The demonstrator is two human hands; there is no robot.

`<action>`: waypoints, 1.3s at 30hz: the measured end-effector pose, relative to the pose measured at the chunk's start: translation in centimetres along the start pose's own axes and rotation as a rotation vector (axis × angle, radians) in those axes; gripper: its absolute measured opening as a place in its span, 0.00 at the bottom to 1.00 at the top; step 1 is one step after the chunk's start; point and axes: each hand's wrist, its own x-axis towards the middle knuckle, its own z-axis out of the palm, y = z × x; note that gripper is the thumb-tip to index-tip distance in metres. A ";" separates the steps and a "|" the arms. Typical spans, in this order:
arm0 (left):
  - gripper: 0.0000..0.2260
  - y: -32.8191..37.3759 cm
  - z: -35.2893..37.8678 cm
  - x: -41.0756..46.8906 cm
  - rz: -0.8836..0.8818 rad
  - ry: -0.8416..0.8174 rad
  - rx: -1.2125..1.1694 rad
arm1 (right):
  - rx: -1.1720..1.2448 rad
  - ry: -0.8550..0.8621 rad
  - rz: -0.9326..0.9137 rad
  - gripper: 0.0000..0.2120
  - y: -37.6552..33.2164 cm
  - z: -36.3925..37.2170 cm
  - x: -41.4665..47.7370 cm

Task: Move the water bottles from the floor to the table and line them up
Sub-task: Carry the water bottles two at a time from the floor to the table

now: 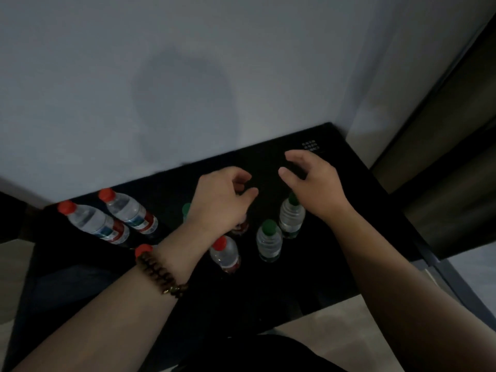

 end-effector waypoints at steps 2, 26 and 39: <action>0.15 -0.6 -2.6 -0.4 0.019 0.062 0.035 | -0.050 0.019 -0.034 0.20 -2.0 0.5 0.5; 0.16 -22.7 -24.0 -29.4 -0.742 0.527 0.224 | -0.384 -0.769 -0.596 0.27 -26.7 27.2 -16.5; 0.17 -41.9 -34.5 -57.9 -1.024 0.600 0.077 | -0.446 -1.023 -0.626 0.28 -40.4 49.9 -38.9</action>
